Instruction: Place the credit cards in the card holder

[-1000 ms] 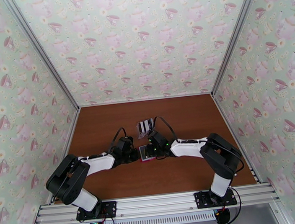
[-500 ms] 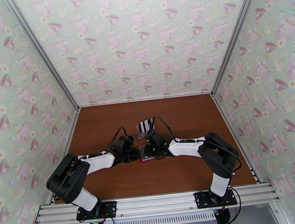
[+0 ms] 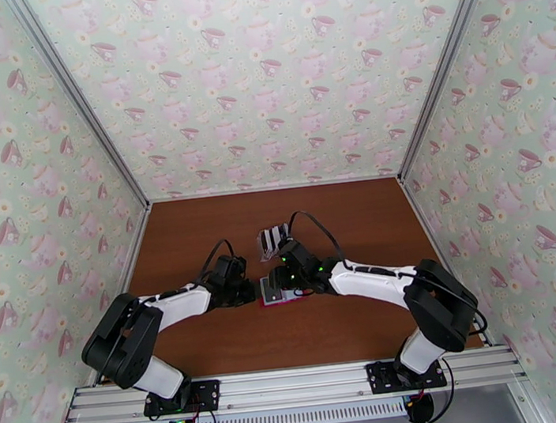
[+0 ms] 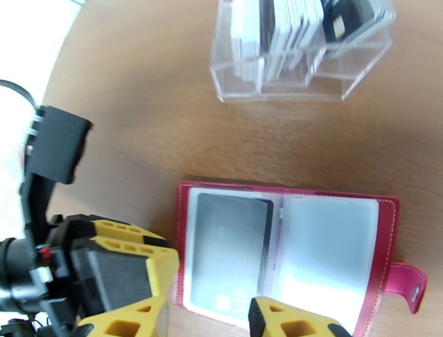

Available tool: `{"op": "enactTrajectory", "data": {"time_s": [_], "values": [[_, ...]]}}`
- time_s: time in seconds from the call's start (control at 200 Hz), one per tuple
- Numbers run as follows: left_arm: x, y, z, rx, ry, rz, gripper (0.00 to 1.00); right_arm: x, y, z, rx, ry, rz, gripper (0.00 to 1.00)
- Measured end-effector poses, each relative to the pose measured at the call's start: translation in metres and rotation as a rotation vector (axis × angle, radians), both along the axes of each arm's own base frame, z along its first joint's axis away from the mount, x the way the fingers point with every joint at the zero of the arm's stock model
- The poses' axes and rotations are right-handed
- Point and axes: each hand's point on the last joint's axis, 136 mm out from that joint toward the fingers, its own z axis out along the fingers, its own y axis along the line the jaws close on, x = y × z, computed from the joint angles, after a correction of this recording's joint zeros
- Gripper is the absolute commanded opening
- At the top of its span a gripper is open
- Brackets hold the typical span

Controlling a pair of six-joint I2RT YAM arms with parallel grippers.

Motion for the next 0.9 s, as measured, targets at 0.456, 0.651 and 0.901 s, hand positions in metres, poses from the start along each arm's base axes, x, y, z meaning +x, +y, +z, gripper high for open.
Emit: {"op": "enactTrajectory", "data": {"time_s": [0.456, 0.651, 0.901], "values": [[-0.007, 0.012, 0.005, -0.008, -0.014, 0.014, 0.52, -0.001, -0.064, 0.029, -0.029, -0.075, -0.095, 0.53], [-0.010, 0.009, 0.007, -0.035, -0.037, 0.004, 0.54, 0.003, -0.096, 0.024, -0.075, -0.075, -0.149, 0.57], [-0.011, 0.007, 0.007, -0.045, -0.043, 0.005, 0.54, -0.001, -0.122, -0.008, -0.144, -0.012, -0.184, 0.57]]}}
